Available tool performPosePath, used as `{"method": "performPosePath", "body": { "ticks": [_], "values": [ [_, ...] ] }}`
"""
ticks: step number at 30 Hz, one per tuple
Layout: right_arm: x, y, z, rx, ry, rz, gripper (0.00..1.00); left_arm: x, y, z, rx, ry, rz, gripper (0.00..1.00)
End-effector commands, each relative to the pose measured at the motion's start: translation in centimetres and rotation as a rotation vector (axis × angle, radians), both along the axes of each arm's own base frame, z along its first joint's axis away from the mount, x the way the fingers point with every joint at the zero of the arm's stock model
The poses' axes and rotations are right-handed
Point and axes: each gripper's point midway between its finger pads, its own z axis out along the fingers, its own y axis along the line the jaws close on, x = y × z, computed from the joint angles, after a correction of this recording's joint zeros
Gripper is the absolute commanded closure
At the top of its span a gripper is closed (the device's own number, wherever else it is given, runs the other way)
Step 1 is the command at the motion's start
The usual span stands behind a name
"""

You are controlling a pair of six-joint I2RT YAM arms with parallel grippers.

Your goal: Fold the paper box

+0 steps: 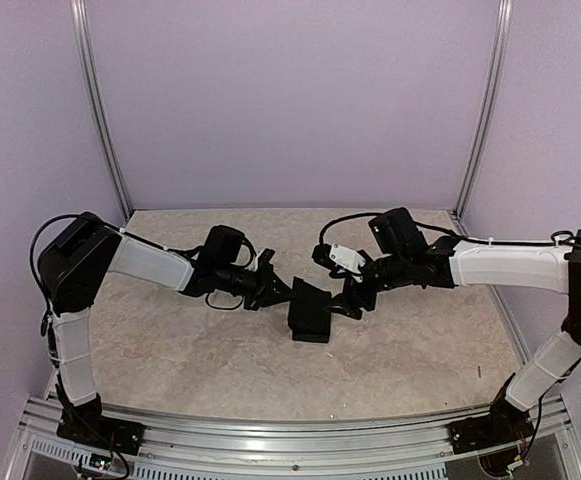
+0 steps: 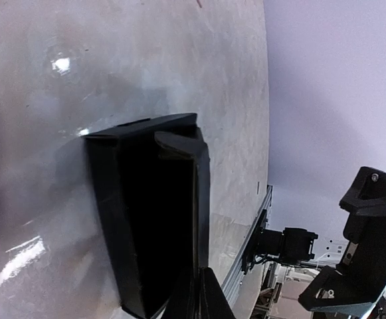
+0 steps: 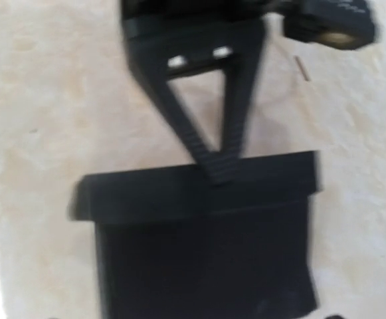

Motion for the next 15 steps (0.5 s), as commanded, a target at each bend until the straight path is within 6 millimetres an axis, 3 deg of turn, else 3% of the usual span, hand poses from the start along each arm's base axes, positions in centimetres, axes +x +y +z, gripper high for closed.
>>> {"method": "performPosePath", "body": {
  "ticks": [1, 7, 15],
  "values": [
    [2.5, 0.9, -2.0, -0.031, 0.052, -0.050, 0.19, -1.1, 2.5, -6.5, 0.163, 0.124, 0.028, 0.95],
    [3.8, 3.2, -5.7, -0.059, 0.147, -0.021, 0.35, -1.1, 3.0, -7.9, 0.180, 0.154, 0.025, 0.95],
    [4.4, 2.2, -10.7, -0.190, 0.185, -0.055, 0.49, -1.1, 3.4, -7.8, 0.197, 0.129, 0.018, 0.93]
  ]
}}
